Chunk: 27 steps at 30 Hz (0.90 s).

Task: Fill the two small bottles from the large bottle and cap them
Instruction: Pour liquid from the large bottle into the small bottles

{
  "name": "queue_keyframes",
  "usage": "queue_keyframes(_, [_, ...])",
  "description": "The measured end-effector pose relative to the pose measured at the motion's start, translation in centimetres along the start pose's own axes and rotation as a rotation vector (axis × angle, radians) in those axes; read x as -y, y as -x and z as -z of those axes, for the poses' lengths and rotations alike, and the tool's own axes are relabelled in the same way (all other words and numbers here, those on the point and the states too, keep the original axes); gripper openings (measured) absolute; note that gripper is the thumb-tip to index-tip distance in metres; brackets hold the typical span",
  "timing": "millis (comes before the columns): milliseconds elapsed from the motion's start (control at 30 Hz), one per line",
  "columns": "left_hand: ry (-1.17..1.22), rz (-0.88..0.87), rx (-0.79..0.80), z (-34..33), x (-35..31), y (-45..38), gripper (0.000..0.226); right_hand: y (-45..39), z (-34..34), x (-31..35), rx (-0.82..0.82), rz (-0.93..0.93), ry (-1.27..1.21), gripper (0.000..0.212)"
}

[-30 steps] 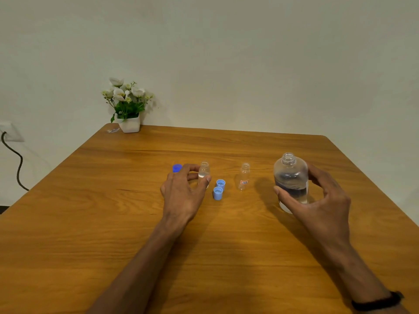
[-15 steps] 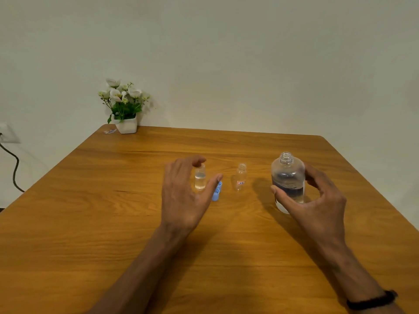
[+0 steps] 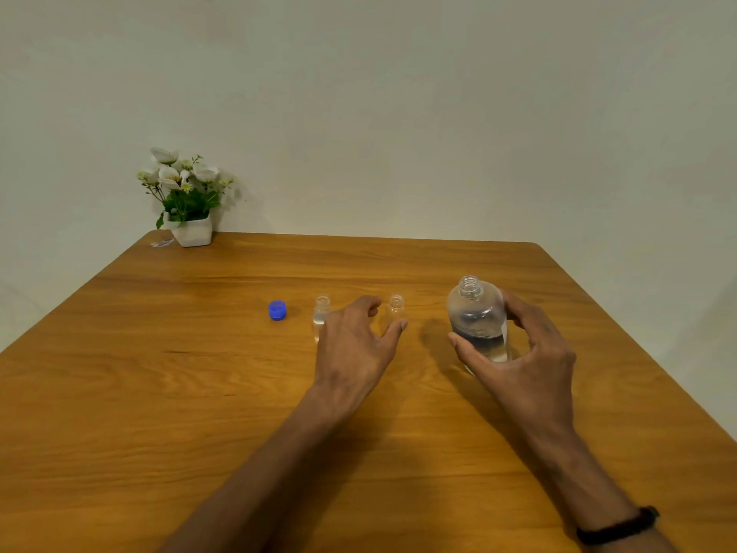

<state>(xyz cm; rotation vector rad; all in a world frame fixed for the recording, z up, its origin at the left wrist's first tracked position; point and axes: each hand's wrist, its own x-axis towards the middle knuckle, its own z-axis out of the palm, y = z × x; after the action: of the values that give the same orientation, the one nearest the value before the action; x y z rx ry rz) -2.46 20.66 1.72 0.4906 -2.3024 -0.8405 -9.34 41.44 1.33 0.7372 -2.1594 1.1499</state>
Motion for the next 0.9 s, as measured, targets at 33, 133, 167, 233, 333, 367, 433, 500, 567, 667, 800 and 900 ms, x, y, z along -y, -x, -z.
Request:
queue_keyframes(33, [-0.007, -0.001, -0.009, -0.2, 0.0, -0.1, 0.060, 0.0, 0.0, 0.0, 0.002, 0.004, 0.003, 0.084])
queue_keyframes(133, [-0.020, -0.011, -0.004, -0.6, 0.1, -0.3, 0.053, 0.1, 0.0, -0.1, 0.005, 0.021, 0.013, 0.084])
queue_keyframes(167, [-0.008, -0.010, 0.000, -0.7, 0.1, -0.3, 0.050, 0.0, 0.0, -0.1, 0.006, 0.027, 0.014, 0.084])
queue_keyframes(233, [0.034, -0.005, 0.007, -0.7, 0.0, -0.1, 0.045, 0.0, 0.0, -0.2, 0.006, 0.034, 0.026, 0.084])
queue_keyframes(333, [0.113, -0.004, 0.014, -0.4, 0.1, 0.6, 0.040, 0.0, -0.2, -0.4, 0.002, 0.047, 0.054, 0.085])
queue_keyframes(367, [0.136, -0.009, 0.024, -0.3, -0.1, 0.9, 0.039, -0.1, -0.2, -0.5, 0.001, 0.056, 0.064, 0.085])
queue_keyframes(433, [0.174, -0.040, 0.041, -0.3, -0.4, 1.5, 0.037, -0.2, -0.1, -0.8, -0.001, 0.070, 0.086, 0.087])
queue_keyframes(500, [0.184, -0.074, 0.059, -0.3, -0.9, 2.0, 0.038, -0.3, -0.1, -0.9, -0.007, 0.082, 0.103, 0.089])
queue_keyframes(567, [0.167, -0.116, 0.058, -0.3, -1.1, 2.2, 0.040, -0.3, -0.1, -1.1, -0.016, 0.100, 0.111, 0.088])
queue_keyframes(667, [0.159, -0.163, 0.036, -0.4, -1.1, 2.4, 0.038, -0.3, -0.1, -1.5, -0.016, 0.108, 0.122, 0.089])
queue_keyframes(800, [0.156, -0.187, 0.050, -0.6, -1.0, 2.5, 0.037, -0.4, 0.0, -1.9, 0.002, 0.107, 0.137, 0.091])
queue_keyframes(900, [0.160, -0.194, 0.068, -0.7, -1.0, 2.6, 0.038, -0.4, 0.0, -1.8, 0.009, 0.104, 0.137, 0.090])
